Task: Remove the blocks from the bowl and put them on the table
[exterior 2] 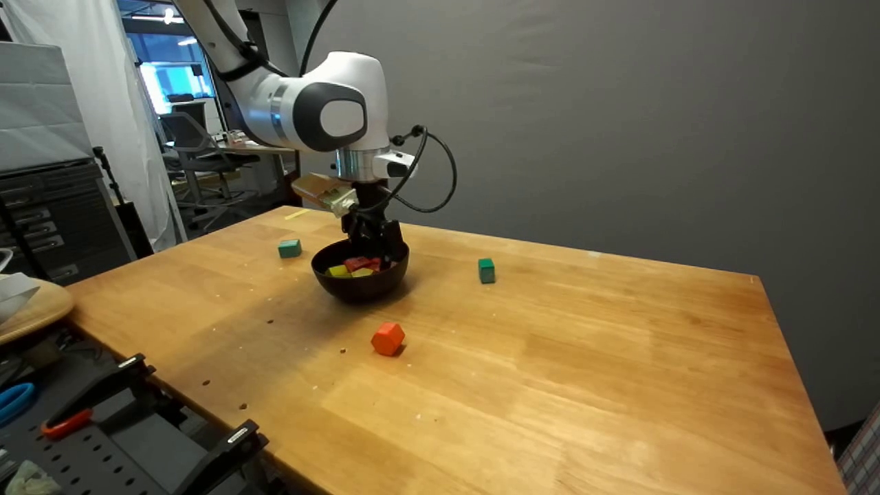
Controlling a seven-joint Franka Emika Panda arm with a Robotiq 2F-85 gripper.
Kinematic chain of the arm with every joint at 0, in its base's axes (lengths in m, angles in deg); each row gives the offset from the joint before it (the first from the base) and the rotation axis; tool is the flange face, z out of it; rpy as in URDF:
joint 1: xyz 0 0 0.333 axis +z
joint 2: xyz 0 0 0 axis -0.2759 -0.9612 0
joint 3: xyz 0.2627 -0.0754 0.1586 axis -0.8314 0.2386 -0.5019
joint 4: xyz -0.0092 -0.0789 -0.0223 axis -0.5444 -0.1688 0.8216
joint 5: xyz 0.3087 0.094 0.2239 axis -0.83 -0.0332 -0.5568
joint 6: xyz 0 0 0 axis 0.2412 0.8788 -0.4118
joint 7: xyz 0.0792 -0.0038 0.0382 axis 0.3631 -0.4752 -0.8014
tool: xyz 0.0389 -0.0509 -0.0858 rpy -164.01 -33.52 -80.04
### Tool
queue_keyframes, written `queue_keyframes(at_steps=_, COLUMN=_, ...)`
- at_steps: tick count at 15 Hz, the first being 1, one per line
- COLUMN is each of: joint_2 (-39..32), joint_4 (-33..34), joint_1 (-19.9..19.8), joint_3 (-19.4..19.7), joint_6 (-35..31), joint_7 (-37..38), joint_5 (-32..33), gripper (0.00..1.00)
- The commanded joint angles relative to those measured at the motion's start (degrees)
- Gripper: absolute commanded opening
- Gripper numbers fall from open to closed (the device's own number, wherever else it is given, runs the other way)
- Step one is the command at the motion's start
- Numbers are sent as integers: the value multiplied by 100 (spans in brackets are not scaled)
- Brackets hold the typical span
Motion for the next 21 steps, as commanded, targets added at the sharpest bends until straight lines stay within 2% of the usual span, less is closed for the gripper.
queue_keyframes(at_steps=1, joint_2=541, joint_4=-599, joint_1=316, joint_3=382, joint_6=-573, joint_7=529, joint_5=230, gripper=100)
queue_keyframes(at_steps=5, joint_2=842, joint_4=-890, joint_1=440, joint_3=502, joint_6=-508, joint_7=744, joint_5=355, gripper=100)
queue_keyframes(at_steps=10, joint_2=940, joint_4=-1039, joint_1=357, joint_3=305, joint_6=-259, joint_7=553, joint_5=241, gripper=100)
queue_keyframes(at_steps=21, joint_2=177, joint_4=-366, joint_1=219, joint_3=280, joint_6=234, joint_7=258, joint_5=283, gripper=100)
